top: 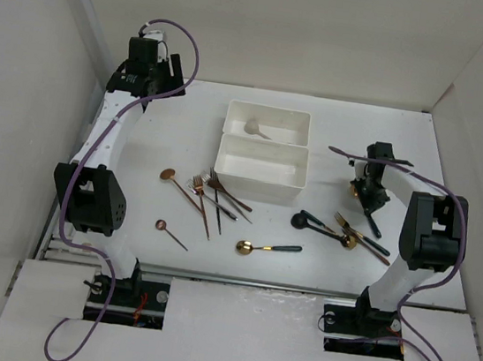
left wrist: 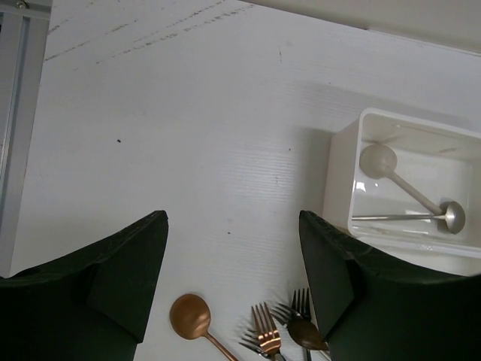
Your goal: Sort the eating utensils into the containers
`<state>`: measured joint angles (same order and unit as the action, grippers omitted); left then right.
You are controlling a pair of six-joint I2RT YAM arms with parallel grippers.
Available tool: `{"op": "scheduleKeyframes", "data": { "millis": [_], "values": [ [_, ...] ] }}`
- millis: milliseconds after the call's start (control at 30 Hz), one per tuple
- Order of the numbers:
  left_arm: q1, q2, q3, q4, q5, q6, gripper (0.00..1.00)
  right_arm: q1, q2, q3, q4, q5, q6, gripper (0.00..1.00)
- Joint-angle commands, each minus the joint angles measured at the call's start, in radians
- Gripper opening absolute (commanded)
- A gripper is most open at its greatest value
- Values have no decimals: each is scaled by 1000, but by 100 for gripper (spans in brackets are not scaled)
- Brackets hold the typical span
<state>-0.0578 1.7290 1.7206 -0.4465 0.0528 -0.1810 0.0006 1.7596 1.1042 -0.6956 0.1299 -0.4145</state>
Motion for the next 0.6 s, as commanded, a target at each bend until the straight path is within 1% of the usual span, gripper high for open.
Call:
{"op": "scheduleKeyframes", "data": {
  "millis": [0, 33, 67, 100, 167, 200, 233, 267, 300, 333, 400, 433, 467, 500, 567],
  "values": [
    [4, -59, -27, 9, 5, 8, 66, -7, -40, 115, 56, 60, 10, 0],
    [4, -49, -48, 0, 5, 17, 66, -7, -57, 152, 56, 60, 19, 0],
    [4, -49, -61, -9, 5, 6, 65, 28, -72, 192, 56, 83, 19, 0],
    [4, -49, -75, -9, 5, -9, 65, 56, -103, 268, 95, 102, 19, 0],
    [18, -49, -128, -20, 51, -50, 63, 123, -114, 336, 164, 172, -16, 0],
    [33, -49, -153, -20, 71, -96, 63, 195, -114, 400, 207, 184, -29, 0],
    [48, -49, -179, -20, 90, -119, 62, 232, -100, 436, 275, 185, -71, 0],
    [49, -60, -234, -20, 107, -139, 62, 268, -80, 469, 301, 185, -95, 0],
    [61, -72, -263, -20, 134, -155, 62, 338, -53, 505, 323, 175, -116, 0],
    [61, -72, -289, -20, 148, -167, 62, 372, -20, 576, 337, 175, -142, 0],
    [61, -97, -364, -29, 188, -178, 62, 432, 90, 646, 337, 175, -219, 0],
    [61, -97, -390, -29, 205, -178, 62, 487, 128, 704, 337, 166, -245, 0],
    [61, -109, -418, -40, 222, -178, 62, 513, 197, 726, 328, 166, -268, 0],
    [61, -109, -487, -40, 238, -178, 62, 538, 225, 740, 327, 177, -308, 0],
    [61, -135, -558, -40, 280, -192, 62, 591, 268, 740, 373, 177, -328, 0]
  ]
}}
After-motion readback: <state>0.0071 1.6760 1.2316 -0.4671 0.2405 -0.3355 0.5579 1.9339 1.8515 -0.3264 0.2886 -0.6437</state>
